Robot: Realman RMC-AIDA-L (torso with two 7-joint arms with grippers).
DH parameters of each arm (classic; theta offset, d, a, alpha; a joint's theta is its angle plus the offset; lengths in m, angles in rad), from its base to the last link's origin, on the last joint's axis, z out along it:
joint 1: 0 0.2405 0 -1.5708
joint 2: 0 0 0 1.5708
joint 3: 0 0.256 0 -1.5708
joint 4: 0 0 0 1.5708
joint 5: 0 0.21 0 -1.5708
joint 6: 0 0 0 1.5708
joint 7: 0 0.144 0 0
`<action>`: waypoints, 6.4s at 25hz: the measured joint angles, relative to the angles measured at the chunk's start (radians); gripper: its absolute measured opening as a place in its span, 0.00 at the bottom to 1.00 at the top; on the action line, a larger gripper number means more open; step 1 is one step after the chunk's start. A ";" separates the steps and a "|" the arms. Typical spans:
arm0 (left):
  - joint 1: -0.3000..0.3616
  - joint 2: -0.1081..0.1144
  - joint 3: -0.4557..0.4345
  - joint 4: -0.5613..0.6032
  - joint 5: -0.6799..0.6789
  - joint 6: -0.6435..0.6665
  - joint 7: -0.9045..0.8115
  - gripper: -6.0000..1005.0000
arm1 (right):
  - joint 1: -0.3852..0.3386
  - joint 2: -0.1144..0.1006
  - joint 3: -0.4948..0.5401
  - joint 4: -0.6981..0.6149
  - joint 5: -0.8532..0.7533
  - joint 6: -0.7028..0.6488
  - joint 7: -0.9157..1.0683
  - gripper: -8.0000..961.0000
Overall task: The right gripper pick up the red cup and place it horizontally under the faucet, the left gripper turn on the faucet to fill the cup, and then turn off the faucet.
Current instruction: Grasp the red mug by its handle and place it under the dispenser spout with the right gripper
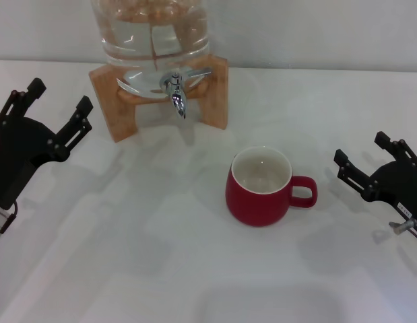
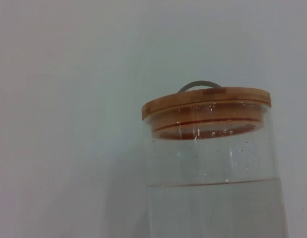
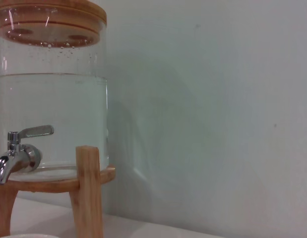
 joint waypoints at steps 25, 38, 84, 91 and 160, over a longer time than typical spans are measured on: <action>-0.003 0.000 0.000 -0.011 -0.002 0.001 0.000 0.85 | -0.059 -0.001 -0.021 -0.002 -0.003 -0.075 -0.001 0.91; -0.008 0.000 0.000 -0.010 -0.002 0.008 0.000 0.85 | -0.079 -0.004 -0.123 -0.012 -0.008 -0.139 -0.016 0.91; -0.023 0.000 -0.002 -0.009 -0.002 0.011 0.000 0.85 | -0.005 0.005 -0.153 0.030 0.027 0.060 -0.017 0.89; -0.029 0.000 -0.002 -0.009 -0.002 0.011 0.000 0.85 | -0.003 0.004 -0.130 0.030 0.028 0.065 -0.018 0.89; -0.036 0.000 -0.002 -0.012 -0.002 0.019 0.000 0.84 | 0.050 0.009 -0.130 0.065 0.040 0.130 -0.068 0.16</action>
